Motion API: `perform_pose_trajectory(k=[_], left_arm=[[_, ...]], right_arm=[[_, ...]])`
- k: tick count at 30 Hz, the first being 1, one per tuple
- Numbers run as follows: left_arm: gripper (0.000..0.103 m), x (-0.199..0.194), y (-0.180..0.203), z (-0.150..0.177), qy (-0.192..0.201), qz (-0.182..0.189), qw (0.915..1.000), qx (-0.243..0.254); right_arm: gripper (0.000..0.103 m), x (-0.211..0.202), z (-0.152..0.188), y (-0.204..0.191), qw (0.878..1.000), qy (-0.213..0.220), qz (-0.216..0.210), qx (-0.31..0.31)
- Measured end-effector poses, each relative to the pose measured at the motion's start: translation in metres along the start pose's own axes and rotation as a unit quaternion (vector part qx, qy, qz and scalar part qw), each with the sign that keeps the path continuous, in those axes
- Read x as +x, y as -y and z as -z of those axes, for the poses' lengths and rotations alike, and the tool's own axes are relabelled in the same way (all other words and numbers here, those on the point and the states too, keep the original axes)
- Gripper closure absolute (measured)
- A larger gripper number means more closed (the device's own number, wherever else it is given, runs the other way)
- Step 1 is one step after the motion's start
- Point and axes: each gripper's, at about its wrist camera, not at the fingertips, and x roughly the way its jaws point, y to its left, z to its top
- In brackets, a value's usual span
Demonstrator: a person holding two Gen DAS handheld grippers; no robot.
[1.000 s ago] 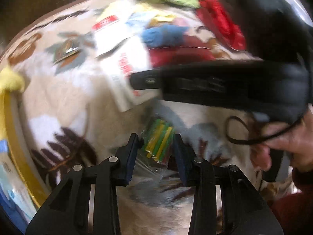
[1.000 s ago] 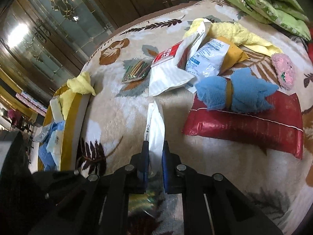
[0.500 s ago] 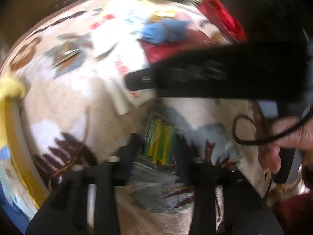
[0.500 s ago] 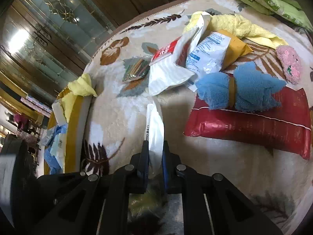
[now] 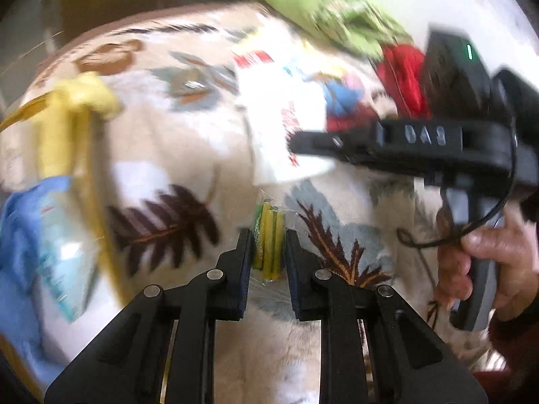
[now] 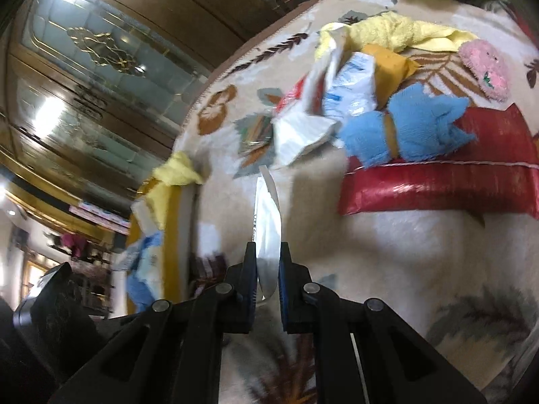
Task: Organize soft objects
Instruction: 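Carry the straws bag and wet-wipes packet over the clear box and open both grippers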
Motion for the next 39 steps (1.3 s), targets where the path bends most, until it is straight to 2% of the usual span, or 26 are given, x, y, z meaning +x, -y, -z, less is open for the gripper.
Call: perform_pose_trajectory(k=[4, 6, 11, 20, 23, 25, 26, 27, 28, 29, 30, 35, 39], left_arm=[[0.084, -0.037, -0.029, 0.007, 0.044, -0.04, 0.9969, -0.051], [0.084, -0.053, -0.043, 0.015, 0.062, -0.078, 0.9925, -0.071], [0.084, -0.068, -0.075, 0.034, 0.068, -0.131, 0.9821, -0.117], [0.084, -0.092, -0.112, 0.067, 0.072, -0.196, 0.9633, -0.168], [0.084, -0.092, -0.124, 0.074, 0.068, -0.2, 0.9596, -0.186], [0.083, -0.091, -0.128, 0.078, 0.061, -0.203, 0.9581, -0.192], [0.081, -0.089, -0.129, 0.079, 0.06, -0.206, 0.9582, -0.19], [0.07, -0.088, -0.128, 0.08, 0.059, -0.208, 0.9581, -0.188], [0.047, -0.088, -0.128, 0.079, 0.059, -0.21, 0.9579, -0.187], [0.037, -0.089, -0.127, 0.08, 0.061, -0.212, 0.9576, -0.185], [0.032, -0.091, -0.125, 0.08, 0.068, -0.219, 0.9564, -0.181], [0.032, -0.099, -0.107, 0.074, 0.084, -0.238, 0.9548, -0.157], [0.032, -0.104, -0.089, 0.066, 0.099, -0.255, 0.9518, -0.138]], right_arm=[[0.094, -0.002, 0.005, -0.023, 0.999, -0.004, -0.038, -0.004], [0.094, 0.003, 0.008, -0.043, 0.998, -0.016, -0.062, -0.014], [0.094, 0.031, 0.016, -0.099, 0.991, -0.061, -0.106, -0.054], [0.094, 0.092, 0.044, -0.162, 0.976, -0.149, -0.115, -0.107], [0.093, 0.106, 0.055, -0.172, 0.972, -0.172, -0.092, -0.133], [0.09, 0.113, 0.061, -0.174, 0.971, -0.18, -0.061, -0.147], [0.089, 0.113, 0.062, -0.175, 0.971, -0.174, -0.038, -0.157], [0.089, 0.109, 0.064, -0.173, 0.972, -0.167, -0.027, -0.165], [0.089, 0.103, 0.064, -0.173, 0.972, -0.16, -0.019, -0.173], [0.089, 0.095, 0.064, -0.171, 0.972, -0.152, -0.017, -0.177], [0.089, 0.088, 0.064, -0.17, 0.973, -0.147, -0.022, -0.174], [0.089, 0.038, 0.059, -0.137, 0.983, -0.109, -0.073, -0.128], [0.089, 0.012, 0.062, -0.124, 0.988, -0.075, -0.069, -0.116]])
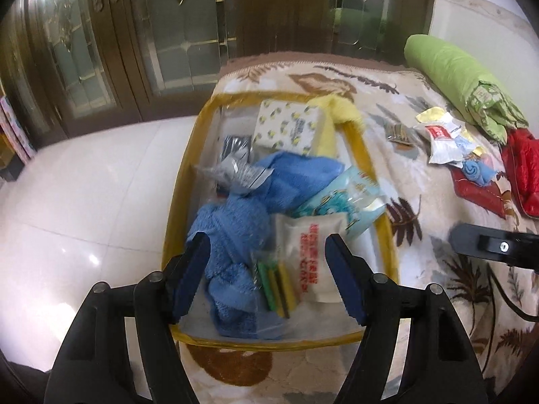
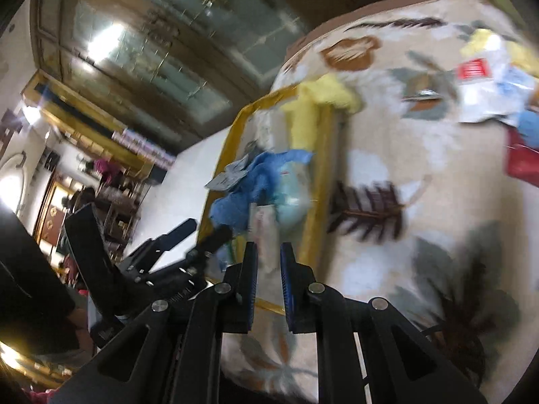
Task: Organize soft objects
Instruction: 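Carry the straws bag and wet-wipes packet over the clear box and open both grippers, then move both open grippers back toward the remaining items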
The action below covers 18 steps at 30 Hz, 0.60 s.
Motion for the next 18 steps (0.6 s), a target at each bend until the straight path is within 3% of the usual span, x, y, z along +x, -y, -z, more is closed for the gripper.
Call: perform_pose_trajectory(k=[3, 9, 15, 16, 18], left_arm=[[0.032, -0.01, 0.013, -0.004, 0.018, -0.004, 0.9998, 0.011], [0.032, -0.026, 0.053, -0.015, 0.044, 0.012, 0.9977, 0.051], [0.032, -0.027, 0.088, -0.021, 0.049, 0.029, 0.995, 0.082], [0.032, -0.026, 0.091, -0.022, 0.049, 0.03, 0.9946, 0.086], [0.032, -0.024, 0.099, -0.023, 0.049, 0.034, 0.994, 0.091]], right_arm=[[0.089, -0.023, 0.008, 0.021, 0.999, 0.021, -0.01, 0.043], [0.089, -0.061, 0.014, 0.061, 0.995, 0.054, 0.021, 0.086], [0.088, -0.086, 0.014, 0.08, 0.992, 0.072, 0.043, 0.092], [0.083, -0.09, 0.014, 0.082, 0.992, 0.075, 0.046, 0.094], [0.056, -0.097, 0.015, 0.089, 0.991, 0.08, 0.048, 0.097]])
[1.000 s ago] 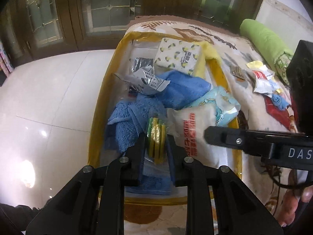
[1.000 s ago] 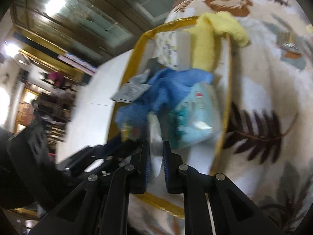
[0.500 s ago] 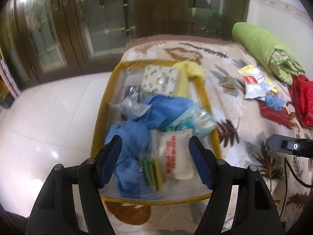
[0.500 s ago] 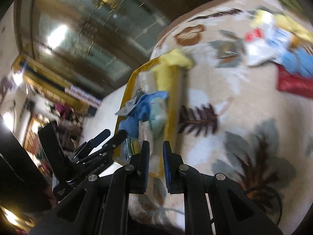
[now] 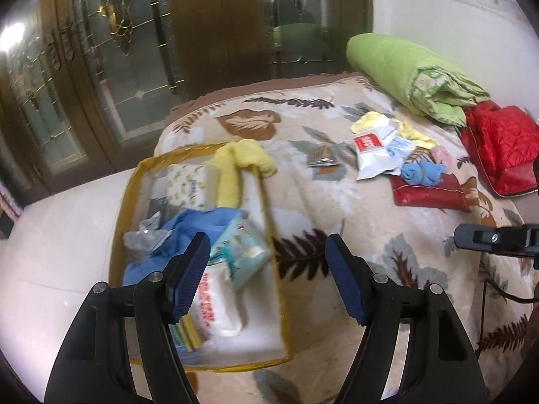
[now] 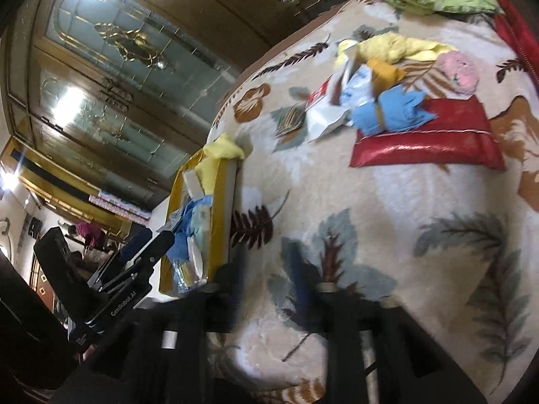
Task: Organize soft objects
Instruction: 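Move both open grippers back toward the remaining items, then grasp the white red-label wet-wipes packet with the left gripper while the right grasps the banded blue towel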
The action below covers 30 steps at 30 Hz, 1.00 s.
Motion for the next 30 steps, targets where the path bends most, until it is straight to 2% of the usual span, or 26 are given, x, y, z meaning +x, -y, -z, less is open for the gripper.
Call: perform_pose_trajectory(k=[1, 4, 8, 11, 14, 16, 18, 20, 22, 24, 26, 30], left_arm=[[0.032, 0.0, 0.003, 0.0, 0.0, 0.0, 1.0, 0.002], [0.032, 0.006, 0.01, -0.002, -0.001, 0.001, 0.9999, 0.012], [0.032, 0.018, 0.017, -0.005, -0.014, 0.02, 0.9996, 0.015], [0.032, 0.03, 0.024, -0.01, -0.026, 0.046, 0.9986, 0.01], [0.032, 0.047, 0.029, -0.018, -0.046, 0.09, 0.9948, -0.009], [0.032, 0.061, 0.032, -0.025, -0.061, 0.109, 0.992, -0.019], [0.032, 0.075, 0.037, -0.034, -0.068, 0.127, 0.9893, -0.024], [0.032, 0.085, 0.041, -0.043, -0.073, 0.145, 0.9863, -0.032], [0.032, 0.098, 0.045, -0.054, -0.079, 0.169, 0.9816, -0.043], [0.032, 0.111, 0.048, -0.066, -0.084, 0.181, 0.9782, -0.058], [0.032, 0.124, 0.05, -0.078, -0.089, 0.203, 0.9714, -0.083], [0.032, 0.156, 0.06, -0.097, -0.111, 0.225, 0.962, -0.108]], right_arm=[[0.038, -0.003, -0.001, 0.003, 1.0, 0.004, 0.004, 0.003], [0.037, -0.006, -0.002, 0.008, 1.0, 0.013, 0.013, -0.001], [0.037, -0.012, -0.008, 0.021, 0.999, 0.022, 0.033, 0.005], [0.037, -0.018, -0.014, 0.033, 0.997, 0.034, 0.071, 0.006], [0.037, -0.024, -0.022, 0.045, 0.991, 0.047, 0.127, -0.011], [0.037, -0.026, -0.028, 0.049, 0.988, 0.051, 0.142, -0.026], [0.037, -0.021, -0.036, 0.047, 0.981, 0.054, 0.173, -0.06], [0.037, -0.011, -0.045, 0.036, 0.968, 0.058, 0.216, -0.116], [0.037, 0.001, -0.054, 0.025, 0.953, 0.067, 0.24, -0.173], [0.036, 0.016, -0.063, 0.015, 0.939, 0.068, 0.242, -0.234], [0.036, 0.033, -0.073, 0.009, 0.927, 0.05, 0.241, -0.283], [0.036, 0.054, -0.089, 0.012, 0.914, 0.019, 0.243, -0.326]])
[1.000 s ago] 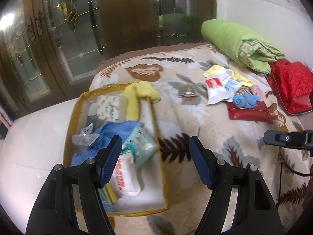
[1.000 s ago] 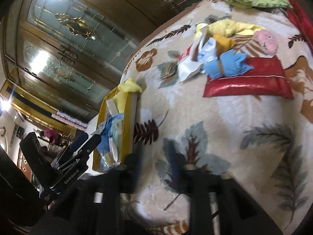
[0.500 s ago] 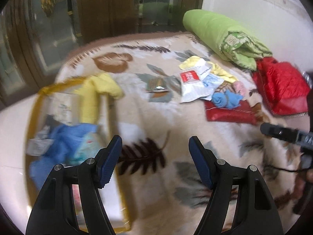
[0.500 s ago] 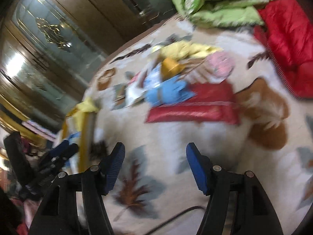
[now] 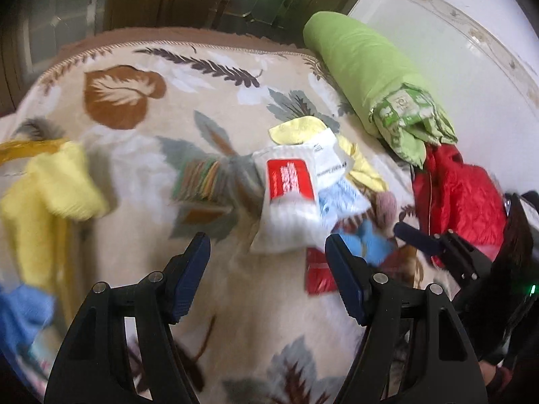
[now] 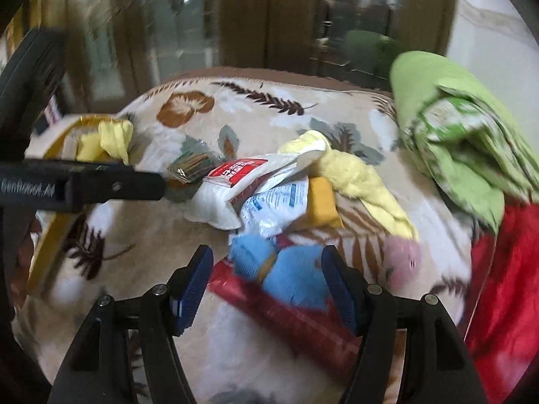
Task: Organize soft objects
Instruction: 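Grasp the white red-label wet-wipes packet with the left gripper while the right grasps the banded blue towel, then carry the wet-wipes packet and blue towel into the clear box and release both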
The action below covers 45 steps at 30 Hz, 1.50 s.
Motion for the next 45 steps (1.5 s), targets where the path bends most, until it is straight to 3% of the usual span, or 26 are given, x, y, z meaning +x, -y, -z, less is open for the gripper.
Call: perform_pose_trajectory(k=[5, 11, 12, 13, 17, 18, 19, 23, 32, 37, 41, 45], left_arm=[[0.032, 0.031, 0.003, -0.016, -0.032, 0.015, 0.9994, -0.004], [0.032, 0.059, 0.024, -0.029, -0.063, 0.012, 0.9967, 0.05], [0.032, 0.065, 0.027, -0.031, -0.069, 0.006, 0.9962, 0.052], [0.032, 0.069, 0.027, -0.033, -0.071, 0.004, 0.9962, 0.05], [0.032, 0.08, 0.025, -0.033, -0.081, 0.012, 0.9961, 0.033], [0.038, 0.079, 0.025, -0.033, -0.077, 0.012, 0.9964, 0.032], [0.052, 0.078, 0.024, -0.033, -0.075, 0.014, 0.9966, 0.032], [0.055, 0.069, 0.019, -0.031, -0.065, 0.023, 0.9975, 0.011], [0.055, 0.02, 0.0, 0.002, -0.036, 0.026, 0.999, -0.01], [0.055, -0.029, -0.006, 0.023, -0.004, 0.031, 0.9994, -0.016], [0.055, -0.085, -0.031, 0.044, 0.046, -0.014, 0.9987, -0.014], [0.055, -0.128, -0.083, 0.071, 0.076, -0.084, 0.992, -0.058]], right_arm=[[0.036, 0.015, -0.003, 0.001, 0.998, -0.024, -0.026, -0.045], [0.037, 0.04, -0.001, 0.007, 0.996, -0.06, -0.043, -0.04], [0.04, 0.042, -0.001, 0.007, 0.996, -0.065, -0.044, -0.036], [0.054, 0.044, -0.001, 0.008, 0.996, -0.067, -0.042, -0.03], [0.067, 0.039, 0.0, 0.011, 0.998, -0.055, -0.034, 0.009], [0.067, 0.04, 0.001, 0.012, 0.998, -0.055, -0.031, 0.013], [0.068, 0.039, 0.002, 0.011, 0.998, -0.056, -0.026, 0.017], [0.069, 0.026, 0.012, 0.012, 0.997, -0.036, -0.031, 0.066], [0.069, -0.01, 0.04, 0.01, 0.98, -0.003, -0.089, 0.177], [0.069, -0.034, 0.034, -0.012, 0.98, 0.012, -0.109, 0.165], [0.069, -0.045, 0.017, -0.04, 0.977, 0.021, -0.142, 0.155], [0.069, -0.041, -0.013, -0.087, 0.971, 0.028, -0.198, 0.133]])
